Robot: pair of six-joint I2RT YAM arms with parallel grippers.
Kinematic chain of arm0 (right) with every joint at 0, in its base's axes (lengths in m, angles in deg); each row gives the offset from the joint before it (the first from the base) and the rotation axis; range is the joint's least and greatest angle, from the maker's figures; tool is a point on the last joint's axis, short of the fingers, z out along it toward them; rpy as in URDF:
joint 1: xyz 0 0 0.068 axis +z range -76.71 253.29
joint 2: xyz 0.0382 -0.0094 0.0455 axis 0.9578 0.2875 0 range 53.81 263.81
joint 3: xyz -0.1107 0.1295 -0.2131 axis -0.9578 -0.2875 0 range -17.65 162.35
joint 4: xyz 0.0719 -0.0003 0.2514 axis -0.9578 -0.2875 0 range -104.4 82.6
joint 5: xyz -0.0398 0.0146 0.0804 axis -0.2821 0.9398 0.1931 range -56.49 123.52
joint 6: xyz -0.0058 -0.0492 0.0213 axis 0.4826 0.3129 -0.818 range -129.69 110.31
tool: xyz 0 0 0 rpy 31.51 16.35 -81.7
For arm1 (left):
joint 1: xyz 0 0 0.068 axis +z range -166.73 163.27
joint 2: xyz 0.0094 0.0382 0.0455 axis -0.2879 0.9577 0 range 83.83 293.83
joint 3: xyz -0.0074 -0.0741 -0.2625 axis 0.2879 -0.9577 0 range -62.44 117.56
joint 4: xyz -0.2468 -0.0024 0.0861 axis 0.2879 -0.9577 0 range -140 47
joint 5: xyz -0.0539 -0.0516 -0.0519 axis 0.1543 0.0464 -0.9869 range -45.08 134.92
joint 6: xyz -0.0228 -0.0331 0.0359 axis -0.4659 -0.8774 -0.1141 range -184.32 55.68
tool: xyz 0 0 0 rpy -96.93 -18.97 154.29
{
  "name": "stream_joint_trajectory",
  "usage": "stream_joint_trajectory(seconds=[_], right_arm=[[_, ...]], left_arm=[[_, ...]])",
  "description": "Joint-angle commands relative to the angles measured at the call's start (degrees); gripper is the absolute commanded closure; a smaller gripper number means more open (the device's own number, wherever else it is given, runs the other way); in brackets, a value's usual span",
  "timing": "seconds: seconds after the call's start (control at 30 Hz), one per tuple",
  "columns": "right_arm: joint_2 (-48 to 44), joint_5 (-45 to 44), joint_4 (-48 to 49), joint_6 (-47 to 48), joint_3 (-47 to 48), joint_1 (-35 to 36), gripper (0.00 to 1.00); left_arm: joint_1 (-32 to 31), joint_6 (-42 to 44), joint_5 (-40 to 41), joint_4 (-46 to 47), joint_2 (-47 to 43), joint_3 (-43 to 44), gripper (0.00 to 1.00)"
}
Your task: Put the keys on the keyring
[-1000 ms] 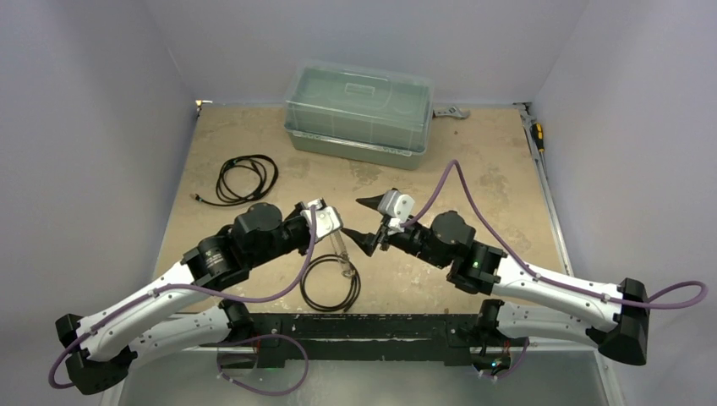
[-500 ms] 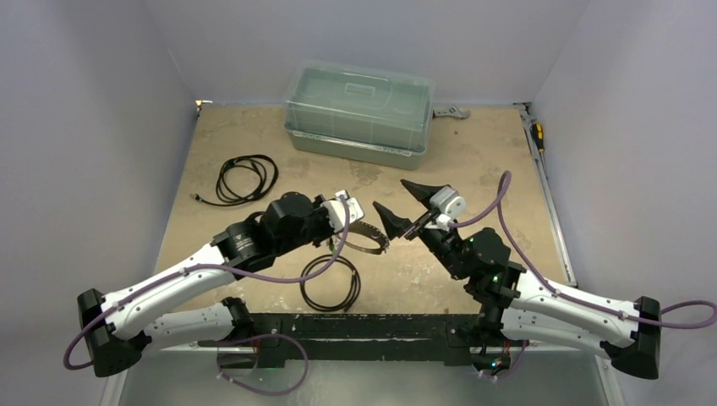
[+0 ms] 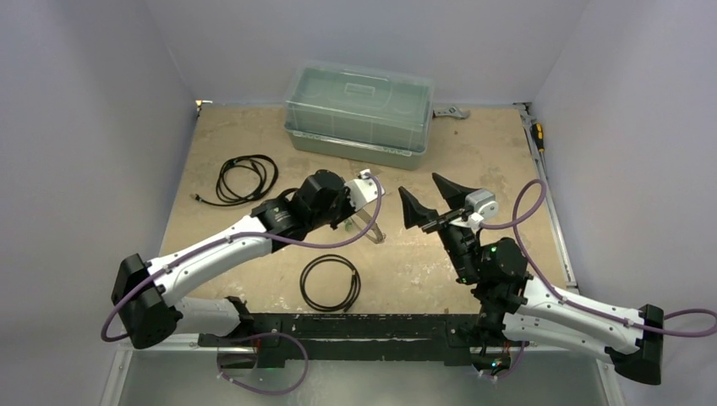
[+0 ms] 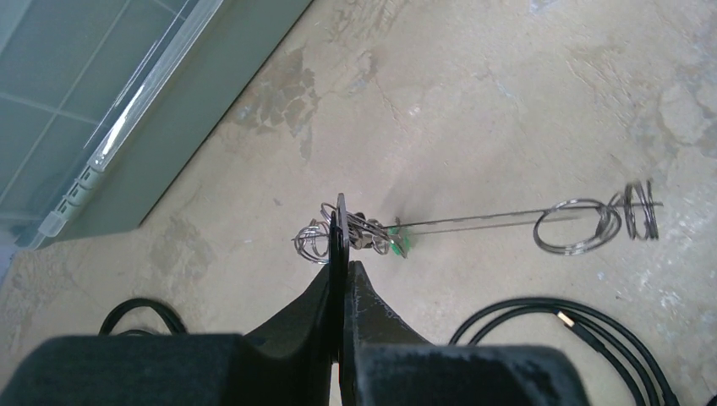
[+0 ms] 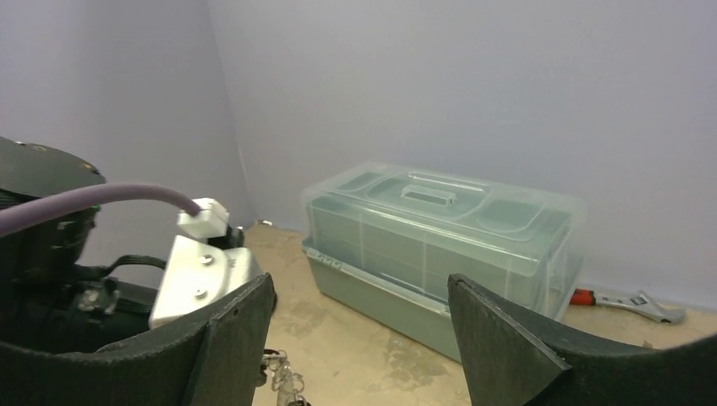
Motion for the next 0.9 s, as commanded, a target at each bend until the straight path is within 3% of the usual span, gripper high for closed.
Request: stream_joint_trajectory(seconds=[0.0, 0.43, 0.6, 0.87], right_arm=[[-1.0, -4.1, 4.4, 0.8, -0.8, -0.1, 0.21], [-2.7, -6.1, 5.2, 0.9, -1.6, -0.2, 0.2], [-4.0, -6.9, 5.3, 0.9, -2.0, -0.2, 0.2], [-4.8, -7.6, 6.2, 0.9, -2.6, -0.2, 0.2]], left_arm=[[2.9, -2.4, -1.8, 4.7, 4.4, 5.5, 1.0], [7.0, -6.6, 0.2, 6.7, 20.4, 20.1, 1.0], [3.4, -7.2, 3.6, 10.5, 20.8, 12.6, 1.0], [-1.6, -13.3, -0.8, 17.8, 19.6, -4.1, 1.0]])
